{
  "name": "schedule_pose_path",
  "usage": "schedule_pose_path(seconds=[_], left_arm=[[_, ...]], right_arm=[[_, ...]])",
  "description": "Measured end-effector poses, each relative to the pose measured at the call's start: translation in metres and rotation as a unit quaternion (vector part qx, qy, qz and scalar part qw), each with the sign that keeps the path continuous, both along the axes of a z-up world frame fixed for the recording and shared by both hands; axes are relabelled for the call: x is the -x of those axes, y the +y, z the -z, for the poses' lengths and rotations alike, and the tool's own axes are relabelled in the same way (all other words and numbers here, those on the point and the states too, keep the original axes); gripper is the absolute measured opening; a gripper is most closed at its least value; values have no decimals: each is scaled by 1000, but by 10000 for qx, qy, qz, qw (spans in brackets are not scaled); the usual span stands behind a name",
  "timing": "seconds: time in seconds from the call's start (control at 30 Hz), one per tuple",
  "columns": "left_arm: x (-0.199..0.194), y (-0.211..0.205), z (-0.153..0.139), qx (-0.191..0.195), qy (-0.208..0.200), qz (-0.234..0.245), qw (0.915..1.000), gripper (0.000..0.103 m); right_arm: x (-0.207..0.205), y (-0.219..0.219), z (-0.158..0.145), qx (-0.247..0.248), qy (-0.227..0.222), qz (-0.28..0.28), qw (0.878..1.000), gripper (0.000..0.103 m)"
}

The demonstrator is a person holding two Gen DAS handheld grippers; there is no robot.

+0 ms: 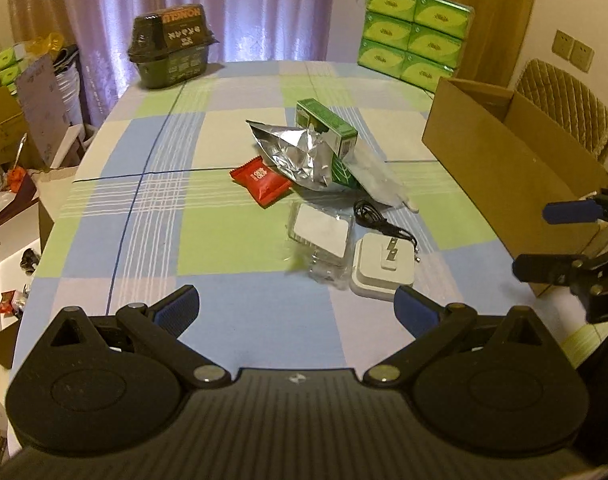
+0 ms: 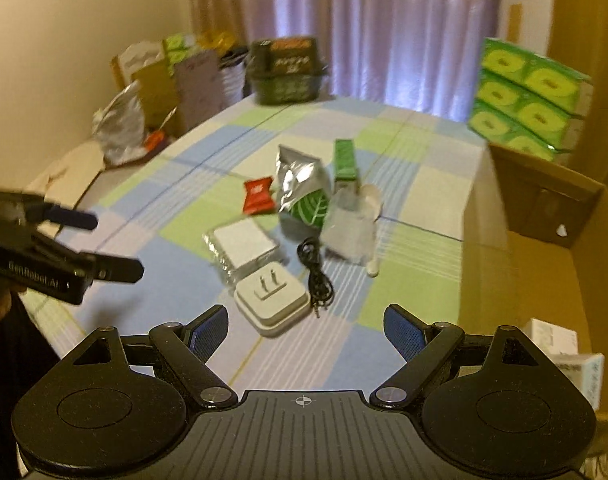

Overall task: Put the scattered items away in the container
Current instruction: 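Return both tools to the table toward the charger and wrapped pad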

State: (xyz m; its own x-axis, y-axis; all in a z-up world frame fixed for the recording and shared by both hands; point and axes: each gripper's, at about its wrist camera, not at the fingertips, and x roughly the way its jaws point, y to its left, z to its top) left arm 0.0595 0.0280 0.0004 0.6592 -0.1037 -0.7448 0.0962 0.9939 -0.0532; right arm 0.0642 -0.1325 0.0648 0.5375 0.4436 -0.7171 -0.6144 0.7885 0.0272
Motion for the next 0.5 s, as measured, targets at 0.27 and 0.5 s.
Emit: schedule_pose_path(seconds=[0.27,0.5], left_arm=[[-27,2,22,-134,78,370,9992,101],[-51,-10,36,-605,-47,896,9941,101]], right_arm=[[-23,20,30,305,142,-579,9978,90],[-44,38,58,697,201,-1034,9920,90]])
